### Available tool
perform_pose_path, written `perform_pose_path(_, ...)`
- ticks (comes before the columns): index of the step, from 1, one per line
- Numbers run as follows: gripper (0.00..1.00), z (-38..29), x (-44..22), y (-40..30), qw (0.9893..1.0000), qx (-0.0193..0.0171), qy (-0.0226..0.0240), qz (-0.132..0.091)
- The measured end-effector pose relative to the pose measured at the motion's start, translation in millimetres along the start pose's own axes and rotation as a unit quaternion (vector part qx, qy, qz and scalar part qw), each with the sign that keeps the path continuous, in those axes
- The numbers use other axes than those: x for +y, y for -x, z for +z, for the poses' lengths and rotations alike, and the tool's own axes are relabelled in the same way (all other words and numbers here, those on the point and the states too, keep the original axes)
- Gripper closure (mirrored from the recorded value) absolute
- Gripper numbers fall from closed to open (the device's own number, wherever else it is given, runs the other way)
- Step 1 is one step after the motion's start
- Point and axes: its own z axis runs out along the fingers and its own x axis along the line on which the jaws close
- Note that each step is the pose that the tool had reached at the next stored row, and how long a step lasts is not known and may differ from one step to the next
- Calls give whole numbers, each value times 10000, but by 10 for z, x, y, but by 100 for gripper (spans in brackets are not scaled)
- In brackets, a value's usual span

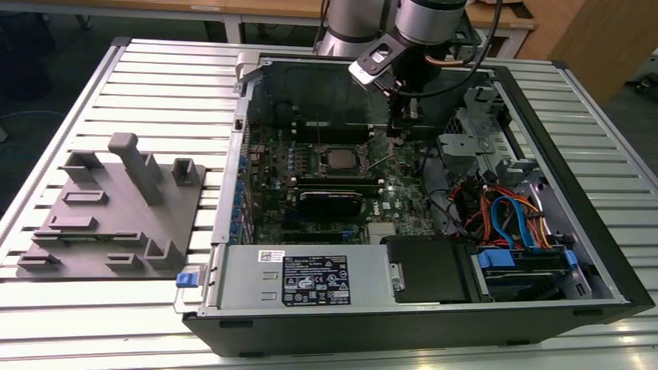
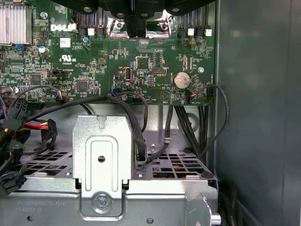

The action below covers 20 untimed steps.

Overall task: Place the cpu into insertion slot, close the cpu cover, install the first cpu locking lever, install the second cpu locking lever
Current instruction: 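Close the cpu cover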

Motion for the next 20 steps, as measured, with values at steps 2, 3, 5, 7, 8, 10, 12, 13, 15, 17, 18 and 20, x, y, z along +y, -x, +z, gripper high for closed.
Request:
perform_pose_path(2,90,0,5,0,10000,0,0,-1)
perform_pose_path(3,90,0,11,-1,10000,-1,0,-1)
perform_pose_path(5,90,1,27,-3,10000,-1,0,0)
perform_pose_path(7,90,4,53,-8,10000,1,1,0)
perform_pose_path(8,90,5,70,-10,10000,1,1,0)
perform_pose_path(10,90,8,106,-16,10000,0,0,0)
perform_pose_path(12,90,12,150,-23,10000,0,0,0)
perform_pose_path(13,90,14,169,-29,10000,0,0,0)
perform_pose_path(15,90,24,196,-38,10000,0,0,0)
perform_pose_path(17,90,53,203,-44,10000,0,0,0)
perform_pose_path(18,90,71,205,-45,10000,0,0,0)
perform_pose_path(20,90,107,215,-47,10000,0,0,0)
